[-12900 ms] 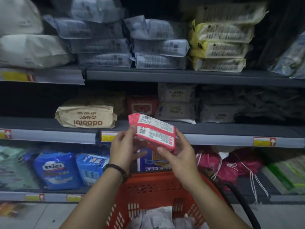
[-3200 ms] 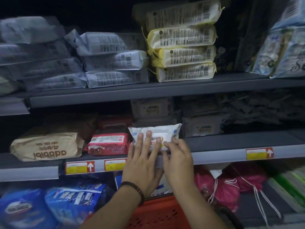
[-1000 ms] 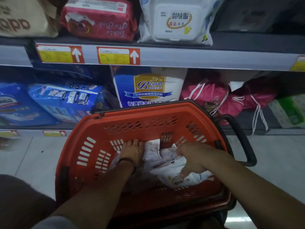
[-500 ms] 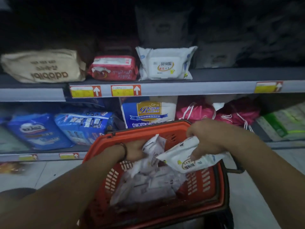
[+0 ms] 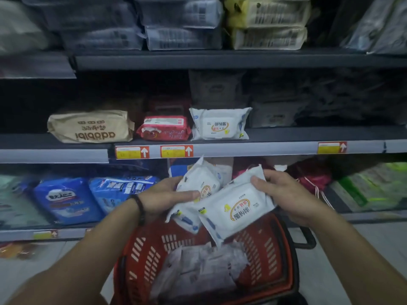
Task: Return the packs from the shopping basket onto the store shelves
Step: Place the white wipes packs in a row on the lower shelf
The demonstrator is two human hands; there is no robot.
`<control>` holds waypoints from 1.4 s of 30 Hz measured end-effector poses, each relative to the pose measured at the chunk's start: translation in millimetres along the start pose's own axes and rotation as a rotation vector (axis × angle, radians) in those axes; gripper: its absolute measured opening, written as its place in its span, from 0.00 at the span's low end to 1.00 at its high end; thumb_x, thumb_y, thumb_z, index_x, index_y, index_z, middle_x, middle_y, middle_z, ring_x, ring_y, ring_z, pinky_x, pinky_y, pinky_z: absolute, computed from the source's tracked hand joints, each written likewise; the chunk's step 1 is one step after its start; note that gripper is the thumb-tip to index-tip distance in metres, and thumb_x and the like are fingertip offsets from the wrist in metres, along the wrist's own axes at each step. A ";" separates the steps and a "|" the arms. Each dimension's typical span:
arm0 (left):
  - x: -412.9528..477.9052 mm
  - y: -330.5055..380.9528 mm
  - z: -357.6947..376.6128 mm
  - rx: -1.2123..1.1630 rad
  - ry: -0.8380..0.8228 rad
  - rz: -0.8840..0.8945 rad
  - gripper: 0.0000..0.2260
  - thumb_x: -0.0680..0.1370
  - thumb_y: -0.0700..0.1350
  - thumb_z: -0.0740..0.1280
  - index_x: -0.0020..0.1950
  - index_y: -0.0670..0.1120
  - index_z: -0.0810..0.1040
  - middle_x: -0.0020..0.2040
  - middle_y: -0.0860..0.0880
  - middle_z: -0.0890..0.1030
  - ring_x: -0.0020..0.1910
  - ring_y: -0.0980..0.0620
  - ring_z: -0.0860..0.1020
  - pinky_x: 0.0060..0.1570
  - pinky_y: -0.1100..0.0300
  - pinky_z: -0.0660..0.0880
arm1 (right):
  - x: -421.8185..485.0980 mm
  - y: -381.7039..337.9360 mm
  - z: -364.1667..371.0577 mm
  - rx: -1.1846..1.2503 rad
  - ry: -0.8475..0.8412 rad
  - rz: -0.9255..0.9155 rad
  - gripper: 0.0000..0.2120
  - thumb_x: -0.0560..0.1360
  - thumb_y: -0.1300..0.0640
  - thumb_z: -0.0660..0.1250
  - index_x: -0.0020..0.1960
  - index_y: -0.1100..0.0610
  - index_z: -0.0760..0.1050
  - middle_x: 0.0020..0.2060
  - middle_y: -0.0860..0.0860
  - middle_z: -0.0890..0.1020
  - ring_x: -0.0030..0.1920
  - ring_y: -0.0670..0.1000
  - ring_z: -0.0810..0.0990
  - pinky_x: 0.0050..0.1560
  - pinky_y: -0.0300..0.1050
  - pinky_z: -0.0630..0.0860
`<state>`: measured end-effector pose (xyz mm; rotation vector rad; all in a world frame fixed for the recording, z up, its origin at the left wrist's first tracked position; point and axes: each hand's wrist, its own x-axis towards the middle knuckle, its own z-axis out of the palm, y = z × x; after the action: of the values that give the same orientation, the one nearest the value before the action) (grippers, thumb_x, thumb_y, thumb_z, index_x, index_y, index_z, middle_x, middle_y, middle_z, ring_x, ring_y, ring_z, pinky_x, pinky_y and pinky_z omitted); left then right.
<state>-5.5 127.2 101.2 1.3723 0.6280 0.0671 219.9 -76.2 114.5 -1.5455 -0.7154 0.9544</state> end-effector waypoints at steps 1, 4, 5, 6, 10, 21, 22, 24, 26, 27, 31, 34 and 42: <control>2.3 2.1 1.0 0.000 0.050 0.005 0.17 0.79 0.40 0.72 0.67 0.42 0.77 0.59 0.38 0.86 0.58 0.34 0.84 0.60 0.33 0.78 | 3.8 0.6 0.3 0.011 0.017 -0.016 0.12 0.84 0.59 0.65 0.60 0.64 0.82 0.51 0.62 0.88 0.49 0.59 0.86 0.45 0.47 0.83; 5.2 6.6 1.7 -0.010 0.129 0.019 0.13 0.81 0.39 0.69 0.65 0.38 0.78 0.56 0.37 0.86 0.52 0.36 0.86 0.52 0.38 0.83 | 12.0 1.7 0.7 0.042 0.049 -0.071 0.11 0.84 0.60 0.65 0.58 0.64 0.83 0.49 0.59 0.89 0.47 0.55 0.87 0.44 0.44 0.83; 5.8 6.7 0.7 -0.014 0.140 0.026 0.13 0.81 0.38 0.68 0.65 0.38 0.78 0.56 0.37 0.86 0.52 0.37 0.86 0.51 0.40 0.84 | 14.3 1.9 0.4 0.047 0.059 -0.092 0.11 0.84 0.60 0.65 0.58 0.64 0.83 0.49 0.59 0.89 0.46 0.54 0.87 0.44 0.43 0.84; 6.5 6.2 -0.1 -0.035 0.146 0.037 0.12 0.82 0.38 0.68 0.65 0.38 0.78 0.56 0.37 0.86 0.52 0.37 0.86 0.50 0.41 0.84 | 16.5 1.9 0.3 0.055 0.070 -0.111 0.11 0.84 0.60 0.65 0.58 0.65 0.83 0.49 0.59 0.89 0.46 0.54 0.87 0.44 0.43 0.84; 11.2 5.0 4.8 -0.180 0.186 0.110 0.13 0.83 0.38 0.65 0.66 0.37 0.78 0.60 0.37 0.85 0.56 0.38 0.85 0.55 0.43 0.83 | 24.3 3.8 1.3 0.099 0.169 -0.170 0.12 0.85 0.59 0.65 0.59 0.67 0.82 0.52 0.63 0.88 0.49 0.58 0.87 0.47 0.46 0.83; 16.2 6.2 26.9 -0.369 0.242 0.150 0.20 0.74 0.36 0.74 0.66 0.37 0.78 0.56 0.36 0.86 0.54 0.34 0.85 0.55 0.31 0.79 | 40.1 -0.9 30.8 0.209 0.417 -0.164 0.10 0.78 0.56 0.76 0.53 0.62 0.86 0.48 0.61 0.89 0.53 0.67 0.87 0.58 0.64 0.82; 17.0 6.3 28.2 -0.376 0.253 0.151 0.20 0.74 0.36 0.75 0.65 0.36 0.78 0.55 0.35 0.86 0.54 0.32 0.85 0.57 0.29 0.77 | 41.1 -3.3 33.2 0.307 0.495 -0.144 0.12 0.75 0.55 0.79 0.52 0.63 0.85 0.48 0.61 0.89 0.51 0.65 0.88 0.58 0.64 0.82; 19.4 6.1 29.9 -0.422 0.283 0.178 0.22 0.71 0.36 0.76 0.64 0.35 0.78 0.54 0.33 0.86 0.54 0.30 0.84 0.56 0.29 0.75 | 42.4 -5.8 39.1 0.594 0.531 -0.097 0.21 0.69 0.53 0.82 0.54 0.64 0.82 0.52 0.61 0.88 0.52 0.63 0.87 0.59 0.64 0.82; 21.6 7.0 33.5 -0.448 0.282 0.212 0.24 0.69 0.35 0.76 0.63 0.34 0.78 0.53 0.33 0.86 0.49 0.31 0.85 0.47 0.36 0.80 | 39.4 -5.1 57.0 0.710 0.381 -0.063 0.28 0.66 0.53 0.82 0.61 0.65 0.81 0.56 0.61 0.87 0.58 0.63 0.86 0.65 0.65 0.80; 22.2 7.5 34.3 -0.456 0.269 0.222 0.22 0.69 0.34 0.75 0.62 0.34 0.78 0.53 0.33 0.86 0.47 0.34 0.86 0.42 0.41 0.82 | 36.0 -3.7 68.2 0.667 0.304 -0.057 0.26 0.68 0.57 0.81 0.63 0.64 0.80 0.57 0.61 0.88 0.59 0.64 0.86 0.65 0.66 0.80; 19.6 7.9 29.7 -0.473 0.168 0.182 0.19 0.72 0.37 0.74 0.62 0.37 0.80 0.57 0.35 0.85 0.53 0.35 0.86 0.48 0.39 0.83 | 31.0 -3.8 78.6 0.296 0.103 -0.045 0.25 0.73 0.74 0.74 0.66 0.58 0.78 0.55 0.59 0.88 0.58 0.63 0.87 0.63 0.65 0.81; 19.3 5.9 27.0 -0.402 0.153 0.172 0.23 0.72 0.40 0.76 0.66 0.38 0.78 0.59 0.36 0.85 0.57 0.35 0.84 0.55 0.40 0.82 | 34.2 -7.6 60.1 0.057 -0.098 -0.104 0.30 0.71 0.71 0.78 0.69 0.53 0.77 0.58 0.58 0.87 0.60 0.61 0.86 0.63 0.64 0.82; 24.8 7.6 34.1 -0.525 0.275 0.279 0.26 0.70 0.35 0.77 0.68 0.40 0.77 0.58 0.38 0.86 0.56 0.36 0.85 0.55 0.39 0.82 | 31.3 -3.4 75.2 -0.494 0.558 -0.335 0.21 0.66 0.45 0.84 0.54 0.45 0.80 0.50 0.43 0.82 0.50 0.43 0.82 0.51 0.42 0.79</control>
<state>33.0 108.4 101.0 0.9352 0.5880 0.6123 169.9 -12.2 108.5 -1.9225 -0.7980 0.0710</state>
